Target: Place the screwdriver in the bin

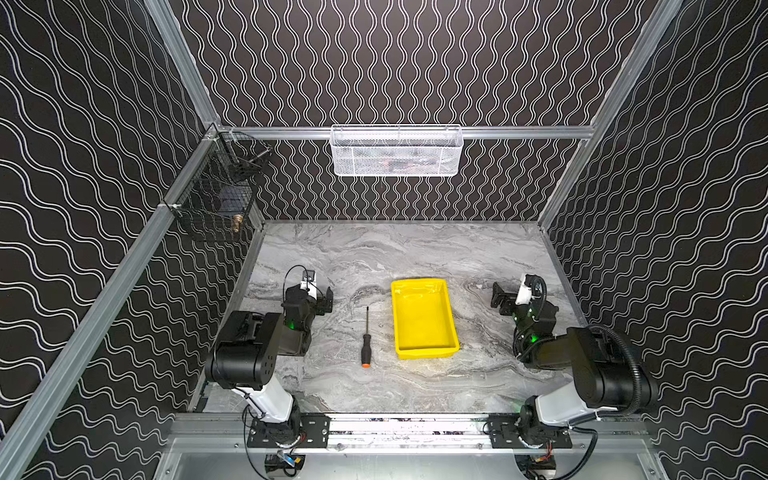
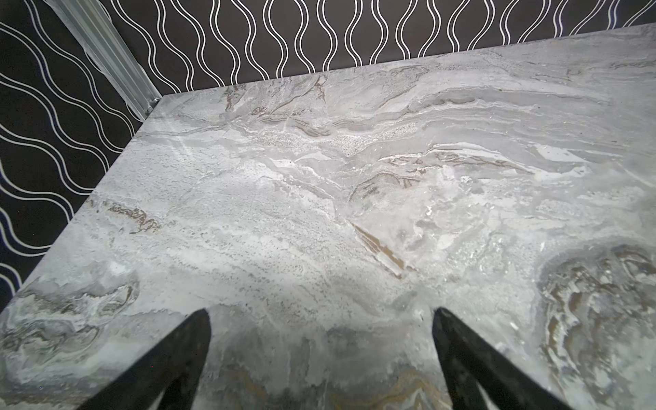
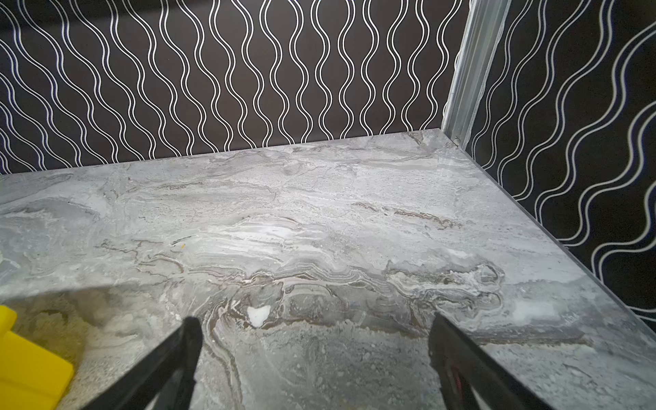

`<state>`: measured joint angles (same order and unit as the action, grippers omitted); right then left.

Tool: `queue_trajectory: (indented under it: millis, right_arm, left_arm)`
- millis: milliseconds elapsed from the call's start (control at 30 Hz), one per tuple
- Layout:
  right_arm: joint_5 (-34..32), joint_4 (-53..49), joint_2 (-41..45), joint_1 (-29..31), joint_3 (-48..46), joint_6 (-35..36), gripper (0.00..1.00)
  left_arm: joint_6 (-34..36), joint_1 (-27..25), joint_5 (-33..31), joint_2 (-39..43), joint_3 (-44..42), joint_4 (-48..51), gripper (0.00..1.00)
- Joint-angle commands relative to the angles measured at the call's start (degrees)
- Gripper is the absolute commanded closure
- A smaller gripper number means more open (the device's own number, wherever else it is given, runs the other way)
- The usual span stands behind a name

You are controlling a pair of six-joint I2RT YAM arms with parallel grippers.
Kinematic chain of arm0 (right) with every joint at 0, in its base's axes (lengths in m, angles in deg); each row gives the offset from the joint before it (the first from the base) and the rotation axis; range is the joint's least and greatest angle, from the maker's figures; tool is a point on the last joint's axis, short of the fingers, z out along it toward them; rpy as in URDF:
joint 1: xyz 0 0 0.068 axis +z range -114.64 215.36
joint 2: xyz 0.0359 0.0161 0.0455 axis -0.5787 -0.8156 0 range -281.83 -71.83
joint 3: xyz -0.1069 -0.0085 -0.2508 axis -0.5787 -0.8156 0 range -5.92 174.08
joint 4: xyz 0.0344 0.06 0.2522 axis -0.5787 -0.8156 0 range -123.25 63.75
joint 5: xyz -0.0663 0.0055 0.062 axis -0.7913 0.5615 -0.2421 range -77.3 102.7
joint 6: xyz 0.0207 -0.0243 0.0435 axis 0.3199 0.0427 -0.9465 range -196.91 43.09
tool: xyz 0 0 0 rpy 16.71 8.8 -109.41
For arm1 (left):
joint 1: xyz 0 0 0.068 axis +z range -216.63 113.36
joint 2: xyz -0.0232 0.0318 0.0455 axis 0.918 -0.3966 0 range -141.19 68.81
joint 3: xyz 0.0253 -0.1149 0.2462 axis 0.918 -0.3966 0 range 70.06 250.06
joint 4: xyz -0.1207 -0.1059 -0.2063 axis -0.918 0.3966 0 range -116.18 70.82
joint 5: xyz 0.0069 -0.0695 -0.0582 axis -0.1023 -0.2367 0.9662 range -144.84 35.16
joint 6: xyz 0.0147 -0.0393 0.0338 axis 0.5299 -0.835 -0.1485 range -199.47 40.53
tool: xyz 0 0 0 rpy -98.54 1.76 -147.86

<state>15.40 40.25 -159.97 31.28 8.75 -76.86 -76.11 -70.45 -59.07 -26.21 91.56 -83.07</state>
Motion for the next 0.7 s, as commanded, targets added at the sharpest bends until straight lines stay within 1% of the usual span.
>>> queue_trajectory:
  millis: [0,667]
  right_arm:
    - [0.5,1.3,-0.1,0.1,0.3,0.6,0.01]
    - [0.7,1.1,-0.1,-0.1,0.4,0.5,0.0]
  left_arm:
    - [0.8,0.0,0.3,0.1,0.1,-1.0,0.01]
    - [0.4,0.7,1.0,0.2,0.0,-1.1,0.01]
